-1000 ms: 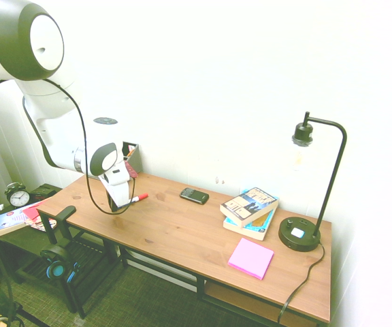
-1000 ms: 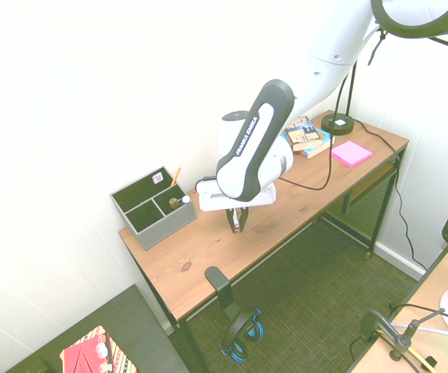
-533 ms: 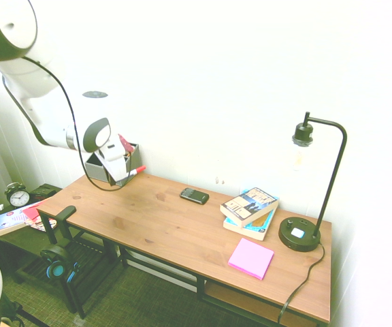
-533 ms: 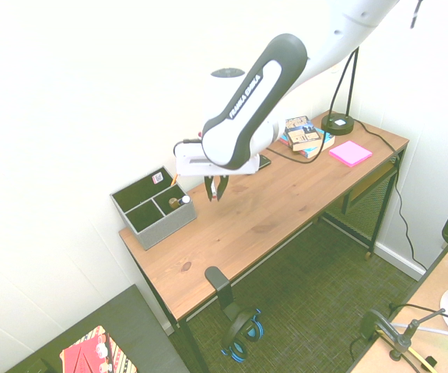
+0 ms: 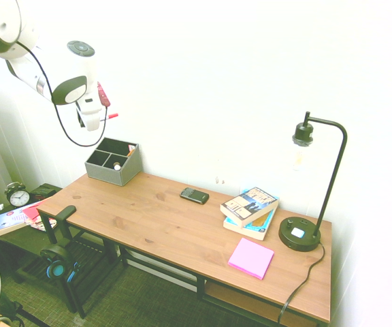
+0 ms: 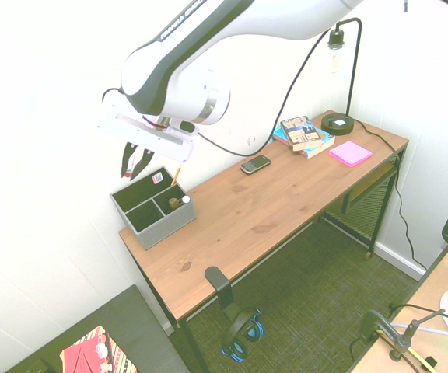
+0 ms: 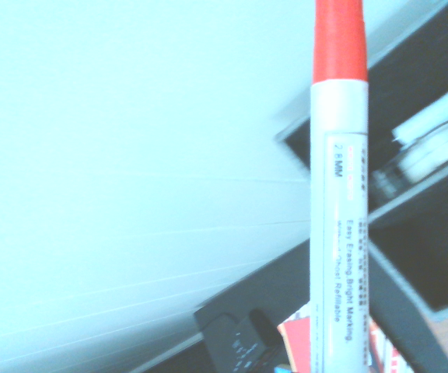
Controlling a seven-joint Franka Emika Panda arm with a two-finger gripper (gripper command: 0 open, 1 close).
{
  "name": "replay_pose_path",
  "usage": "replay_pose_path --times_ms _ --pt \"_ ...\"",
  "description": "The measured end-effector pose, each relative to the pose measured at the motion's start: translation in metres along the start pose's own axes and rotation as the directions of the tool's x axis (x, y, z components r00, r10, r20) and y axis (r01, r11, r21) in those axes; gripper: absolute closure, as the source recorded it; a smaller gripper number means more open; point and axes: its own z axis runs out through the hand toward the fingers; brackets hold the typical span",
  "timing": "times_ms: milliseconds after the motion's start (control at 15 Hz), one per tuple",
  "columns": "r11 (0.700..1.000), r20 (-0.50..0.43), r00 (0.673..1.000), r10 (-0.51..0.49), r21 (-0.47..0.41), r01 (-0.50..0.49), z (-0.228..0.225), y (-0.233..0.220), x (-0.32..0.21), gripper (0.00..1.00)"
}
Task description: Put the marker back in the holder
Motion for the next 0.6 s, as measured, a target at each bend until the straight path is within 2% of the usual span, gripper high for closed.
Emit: replay_pose_path --times_ms 200,600 --pt "1.0 0.069 0.997 0.029 0.01 -0.03 0.034 0.006 0.006 1.0" --pt "0.993 0.182 0.98 0.079 0.073 -0.094 0.057 0.029 0.016 1.0"
